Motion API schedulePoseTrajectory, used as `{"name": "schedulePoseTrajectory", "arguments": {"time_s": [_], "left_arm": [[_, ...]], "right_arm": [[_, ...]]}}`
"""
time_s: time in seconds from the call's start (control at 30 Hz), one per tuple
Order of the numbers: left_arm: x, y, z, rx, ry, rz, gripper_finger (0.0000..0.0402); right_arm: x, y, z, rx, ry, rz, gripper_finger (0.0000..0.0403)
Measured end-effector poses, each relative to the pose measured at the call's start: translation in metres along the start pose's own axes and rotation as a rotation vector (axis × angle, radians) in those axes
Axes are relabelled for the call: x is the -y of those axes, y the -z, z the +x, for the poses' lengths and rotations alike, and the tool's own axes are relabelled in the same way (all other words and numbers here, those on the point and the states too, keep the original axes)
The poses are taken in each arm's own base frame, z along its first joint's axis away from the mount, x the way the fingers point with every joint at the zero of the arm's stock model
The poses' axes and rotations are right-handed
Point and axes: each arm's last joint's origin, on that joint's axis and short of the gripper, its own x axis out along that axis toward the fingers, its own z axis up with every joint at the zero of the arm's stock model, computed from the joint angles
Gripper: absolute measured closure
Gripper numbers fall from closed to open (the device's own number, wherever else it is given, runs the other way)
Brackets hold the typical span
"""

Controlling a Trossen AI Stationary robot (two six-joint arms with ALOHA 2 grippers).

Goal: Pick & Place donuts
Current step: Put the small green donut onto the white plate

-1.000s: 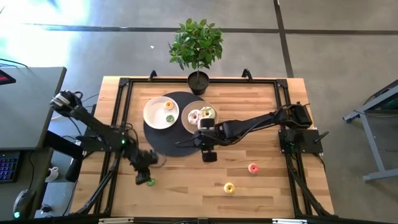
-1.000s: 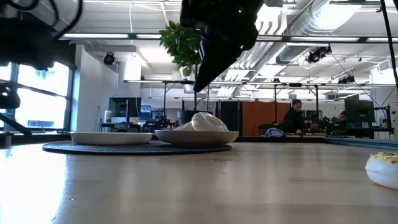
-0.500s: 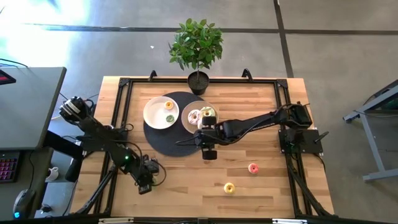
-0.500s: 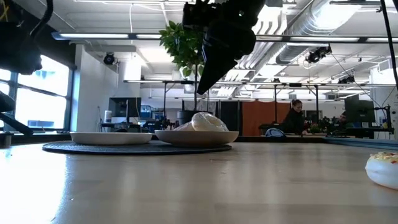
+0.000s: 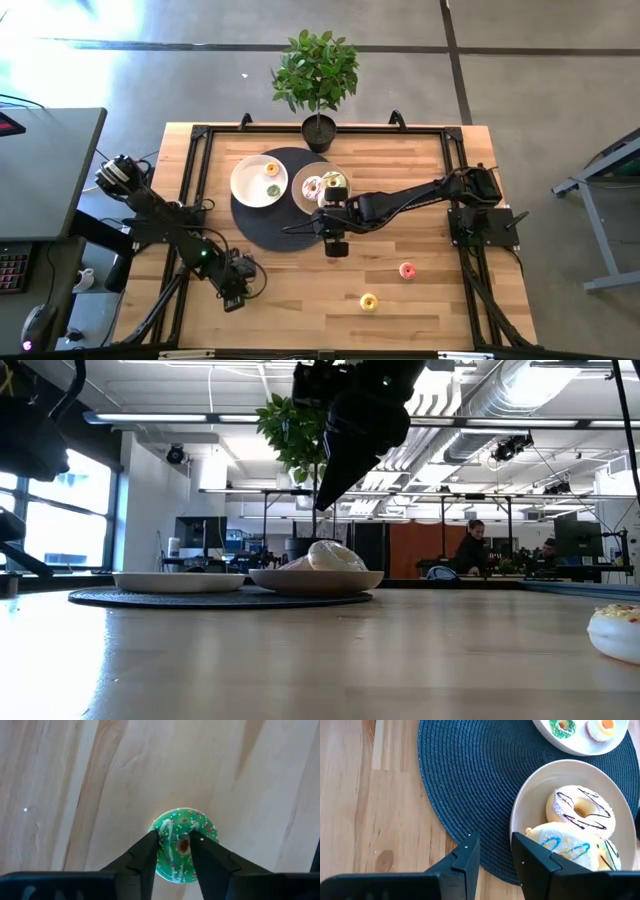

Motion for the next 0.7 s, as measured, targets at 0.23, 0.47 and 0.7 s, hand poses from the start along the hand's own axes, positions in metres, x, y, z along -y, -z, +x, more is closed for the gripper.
{"name": "schedulePoseTrajectory", "arguments": {"time_s": [0.23, 0.47, 0.7], "left_arm": [[-0.002, 0.001, -0.001, 0.0, -0.026, -0.002, 0.0388], [-0.018, -0.024, -0.017, 0.098, -0.066, -0.2, 0.0378], [-0.052, -0.064, -0.067, 0.354, -0.338, -0.283, 0.0398]], "right_arm": [[0.0, 0.002, 0.0, -0.015, 0.006, 0.014, 0.0293], [0.005, 0.006, -0.018, -0.047, 0.01, 0.01, 0.0293], [0.012, 0.008, -0.048, -0.034, 0.009, 0.1, 0.0293]]}}
